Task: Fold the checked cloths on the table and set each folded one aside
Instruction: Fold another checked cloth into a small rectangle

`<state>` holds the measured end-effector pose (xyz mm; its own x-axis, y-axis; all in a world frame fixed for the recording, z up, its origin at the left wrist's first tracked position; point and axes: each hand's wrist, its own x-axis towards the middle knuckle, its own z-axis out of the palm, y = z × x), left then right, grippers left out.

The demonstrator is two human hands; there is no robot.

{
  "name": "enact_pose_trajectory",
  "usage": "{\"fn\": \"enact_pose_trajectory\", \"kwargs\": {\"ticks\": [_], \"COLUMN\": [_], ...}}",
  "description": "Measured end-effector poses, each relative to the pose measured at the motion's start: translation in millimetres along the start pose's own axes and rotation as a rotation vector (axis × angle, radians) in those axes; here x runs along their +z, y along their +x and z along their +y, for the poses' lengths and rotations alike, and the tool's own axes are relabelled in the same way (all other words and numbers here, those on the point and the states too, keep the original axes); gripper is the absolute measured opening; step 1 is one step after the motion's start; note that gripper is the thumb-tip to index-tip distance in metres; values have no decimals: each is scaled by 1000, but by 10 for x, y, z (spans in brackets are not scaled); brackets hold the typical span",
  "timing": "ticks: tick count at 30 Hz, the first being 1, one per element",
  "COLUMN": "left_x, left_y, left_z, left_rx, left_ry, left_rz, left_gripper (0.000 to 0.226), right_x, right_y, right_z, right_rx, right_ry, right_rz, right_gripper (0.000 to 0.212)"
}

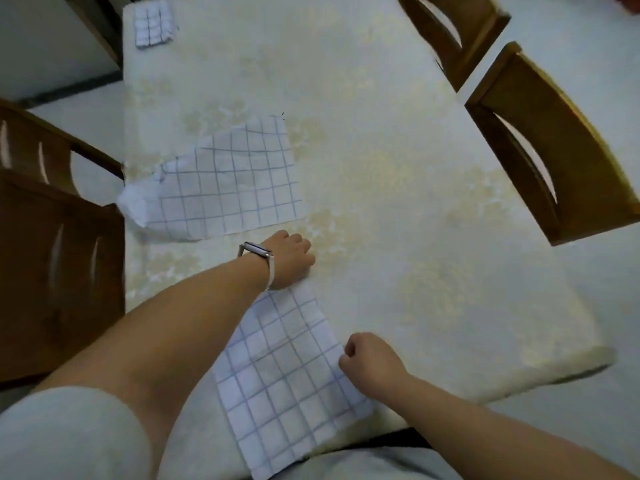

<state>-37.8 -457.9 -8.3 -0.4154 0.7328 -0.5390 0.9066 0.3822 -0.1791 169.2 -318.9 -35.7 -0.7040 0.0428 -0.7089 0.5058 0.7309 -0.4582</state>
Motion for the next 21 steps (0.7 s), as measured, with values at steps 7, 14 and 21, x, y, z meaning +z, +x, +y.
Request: {"fn": "enact_pose_trajectory", "kwargs": {"ticks": [7, 14, 21], "left_x": [-26, -89, 22], "left_y": [59, 168, 43], "left_z": [-26, -33, -13], "left_rx": [38, 24, -117], "left_ry": [25, 29, -108], "left_rz": [-25, -34, 127], "left_gripper": [27, 28, 34], "right_x": [-10, 19, -24], "right_y": [-2, -3, -32], "right_z": [63, 75, 46], "right_rx": [-22, 0, 3], "right_ry": [31, 57, -8], "right_rz": [-37, -36, 1], "right_gripper": [21, 12, 12]}}
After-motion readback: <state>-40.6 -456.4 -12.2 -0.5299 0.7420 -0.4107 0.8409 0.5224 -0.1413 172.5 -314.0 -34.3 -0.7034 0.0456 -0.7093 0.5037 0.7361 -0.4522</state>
